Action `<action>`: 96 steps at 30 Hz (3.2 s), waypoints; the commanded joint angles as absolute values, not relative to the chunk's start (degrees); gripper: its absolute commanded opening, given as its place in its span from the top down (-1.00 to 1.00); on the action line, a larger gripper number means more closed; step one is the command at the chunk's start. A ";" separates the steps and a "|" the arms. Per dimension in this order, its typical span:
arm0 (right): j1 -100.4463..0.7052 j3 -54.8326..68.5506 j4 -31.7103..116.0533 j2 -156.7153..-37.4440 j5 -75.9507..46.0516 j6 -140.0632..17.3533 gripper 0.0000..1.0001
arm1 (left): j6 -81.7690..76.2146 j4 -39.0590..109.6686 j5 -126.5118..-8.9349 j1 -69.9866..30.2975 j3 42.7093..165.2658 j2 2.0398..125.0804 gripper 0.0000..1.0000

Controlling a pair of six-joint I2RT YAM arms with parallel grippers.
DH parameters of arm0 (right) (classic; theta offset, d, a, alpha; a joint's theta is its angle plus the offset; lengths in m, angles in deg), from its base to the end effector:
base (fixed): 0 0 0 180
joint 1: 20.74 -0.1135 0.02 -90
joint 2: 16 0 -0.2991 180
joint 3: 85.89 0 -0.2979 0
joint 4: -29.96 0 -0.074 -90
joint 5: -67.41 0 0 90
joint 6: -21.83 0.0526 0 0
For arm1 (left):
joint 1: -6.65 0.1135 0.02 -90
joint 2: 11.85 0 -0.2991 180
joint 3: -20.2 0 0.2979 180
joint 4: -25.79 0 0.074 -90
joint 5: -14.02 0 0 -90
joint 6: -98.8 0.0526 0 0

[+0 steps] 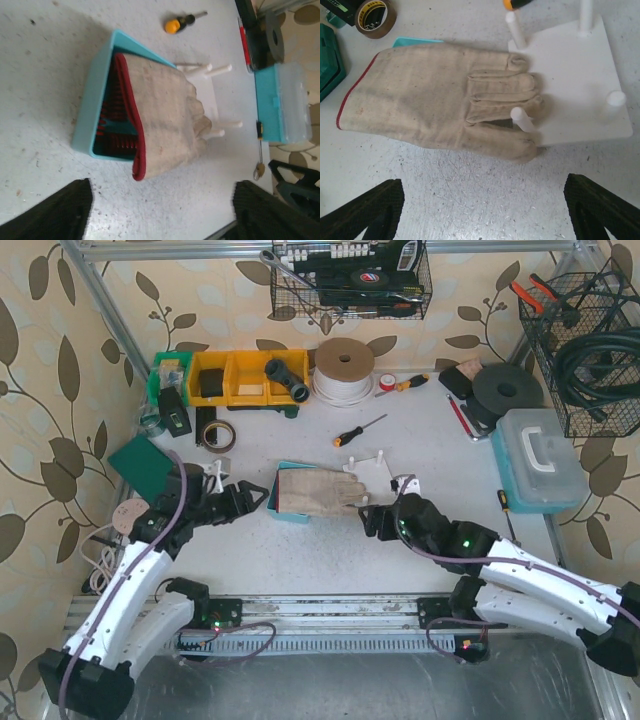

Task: Install the large spring

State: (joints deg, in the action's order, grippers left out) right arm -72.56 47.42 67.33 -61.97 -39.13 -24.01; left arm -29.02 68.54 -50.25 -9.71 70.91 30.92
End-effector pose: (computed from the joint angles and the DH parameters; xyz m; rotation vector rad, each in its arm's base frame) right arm 0.1415 0.1557 0.2580 0.0136 2.2504 0.6195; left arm 0.1808 -0.0769 0.2885 -0.1571 2.2904 -1.0061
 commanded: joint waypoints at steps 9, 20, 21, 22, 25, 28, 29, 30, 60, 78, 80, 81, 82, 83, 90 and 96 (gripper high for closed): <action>-75.12 47.40 63.36 -63.10 -50.80 -23.03 -0.74 | -39.71 54.55 -60.70 -21.34 70.59 43.45 -0.68; -75.16 48.21 62.41 -62.89 -50.27 -22.92 -0.73 | -40.97 49.96 -62.71 -23.03 70.90 50.19 -0.63; -75.14 48.28 62.32 -62.85 -50.27 -22.89 -0.73 | -40.95 49.81 -62.67 -23.31 71.14 50.49 -0.60; -75.15 48.37 62.32 -62.72 -50.36 -22.83 -0.73 | -40.94 49.62 -62.78 -23.55 71.19 51.02 -0.58; -75.15 48.48 62.35 -62.61 -50.49 -22.65 -0.73 | -41.31 48.78 -63.32 -24.60 71.03 51.72 -0.54; -75.16 48.48 62.32 -62.71 -50.63 -22.54 -0.73 | -42.10 47.25 -63.99 -25.80 70.57 52.60 -0.48; -75.15 48.48 62.37 -62.73 -50.65 -22.48 -0.73 | -42.24 46.91 -64.18 -26.28 70.54 53.11 -0.46; -75.14 48.48 62.38 -62.71 -50.63 -22.47 -0.73 | -42.33 46.66 -64.31 -26.68 70.64 53.61 -0.45; -75.15 49.57 63.04 -60.63 -51.76 -21.01 -0.71 | -39.91 51.21 -59.41 -28.61 85.86 58.74 1.00; -75.16 49.47 63.54 -60.76 -52.25 -20.50 -0.68 | -31.46 61.55 -50.62 -23.02 130.52 83.30 1.00; -75.17 49.45 63.58 -60.78 -52.49 -20.49 -0.69 | -31.53 60.72 -49.16 -20.66 130.00 83.60 1.00; -75.14 49.46 63.58 -60.82 -52.66 -20.49 -0.68 | -31.62 59.96 -48.44 -19.42 129.02 83.47 1.00; -75.20 49.46 63.48 -60.90 -52.77 -20.50 -0.68 | -31.75 58.91 -47.64 -17.87 127.51 83.17 1.00; -75.14 49.45 63.40 -61.05 -52.86 -20.51 -0.68 | -31.87 57.77 -46.68 -16.46 126.01 83.04 1.00; -75.17 48.12 63.45 -63.11 -53.07 -21.43 -0.68 | -23.39 61.36 -42.61 -8.86 116.67 82.05 1.00; -75.13 47.69 63.37 -63.88 -53.70 -21.44 -0.68 | -16.62 63.32 -44.10 -1.01 107.70 82.50 1.00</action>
State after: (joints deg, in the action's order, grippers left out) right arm -74.89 48.45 62.96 -63.53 -51.78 -21.12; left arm -22.97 62.58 -46.60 -4.98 111.85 84.38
